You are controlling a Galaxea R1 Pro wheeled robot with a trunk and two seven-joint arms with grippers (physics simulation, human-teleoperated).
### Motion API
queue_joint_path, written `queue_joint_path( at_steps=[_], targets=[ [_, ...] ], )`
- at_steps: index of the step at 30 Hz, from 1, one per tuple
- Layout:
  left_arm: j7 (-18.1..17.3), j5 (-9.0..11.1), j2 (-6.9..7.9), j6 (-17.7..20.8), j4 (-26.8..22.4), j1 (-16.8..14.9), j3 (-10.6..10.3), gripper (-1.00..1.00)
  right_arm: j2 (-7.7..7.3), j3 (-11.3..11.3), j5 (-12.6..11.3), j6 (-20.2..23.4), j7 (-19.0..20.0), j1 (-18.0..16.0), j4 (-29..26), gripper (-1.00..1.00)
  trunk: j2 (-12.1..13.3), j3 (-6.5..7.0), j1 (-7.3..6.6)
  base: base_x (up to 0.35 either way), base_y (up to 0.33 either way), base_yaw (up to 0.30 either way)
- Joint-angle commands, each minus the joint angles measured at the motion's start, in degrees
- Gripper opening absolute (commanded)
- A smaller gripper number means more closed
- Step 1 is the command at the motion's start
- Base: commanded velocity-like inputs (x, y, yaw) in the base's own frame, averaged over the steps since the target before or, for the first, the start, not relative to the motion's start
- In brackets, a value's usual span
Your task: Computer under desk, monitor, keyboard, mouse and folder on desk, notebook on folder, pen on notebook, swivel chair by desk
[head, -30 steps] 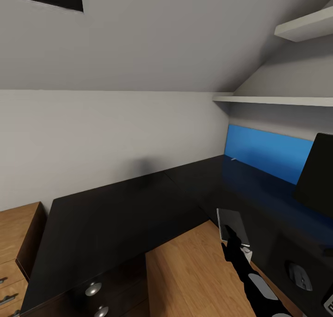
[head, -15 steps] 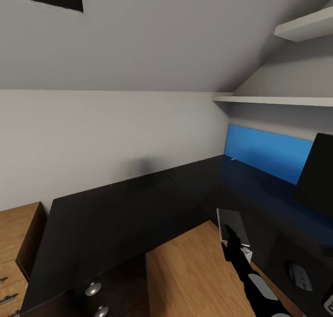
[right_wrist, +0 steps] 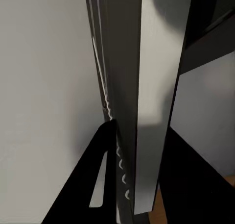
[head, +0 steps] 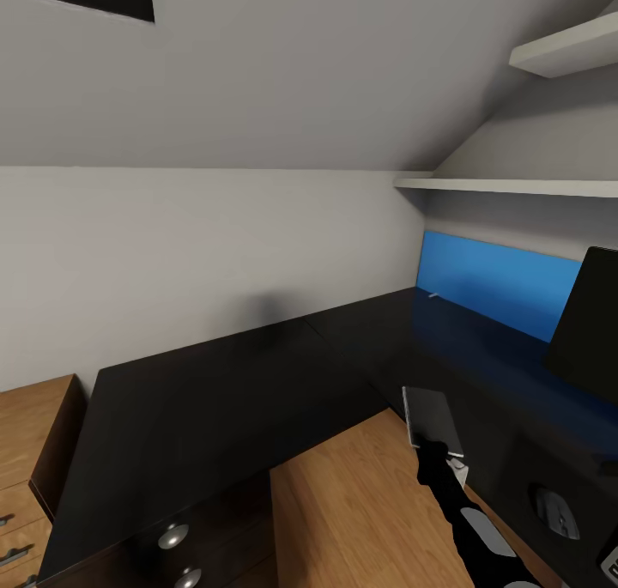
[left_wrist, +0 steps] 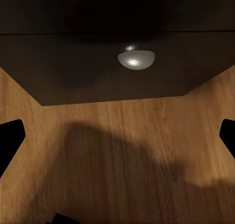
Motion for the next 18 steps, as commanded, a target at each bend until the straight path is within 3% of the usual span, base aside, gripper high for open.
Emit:
queue_joint_path(
  at_steps=[1, 15, 18],
  targets=[
    [-0.23, 0.50, 0.00, -0.18, 0.04, -0.03, -0.13, 1.00, -1.32, -0.56, -0.85, 0.28, -0.09, -0.03, 0.15, -1.00, -0.02, -0.07, 0.00, 0.000, 0.000, 0.000],
    [-0.24, 0.50, 0.00, -0.17, 0.04, -0.04, -0.09, 1.00, -1.31, -0.66, -0.88, 0.29, -0.06, -0.03, 0.15, -1.00, -0.02, -0.07, 0.00, 0.000, 0.000, 0.000],
    [-0.23, 0.50, 0.00, -0.18, 0.04, -0.02, -0.07, 1.00, -1.31, -0.66, -0.88, 0.30, -0.04, -0.03, 0.15, -1.00, 1.18, 0.47, -0.66, 0.000, 0.000, 0.000]
  ],
)
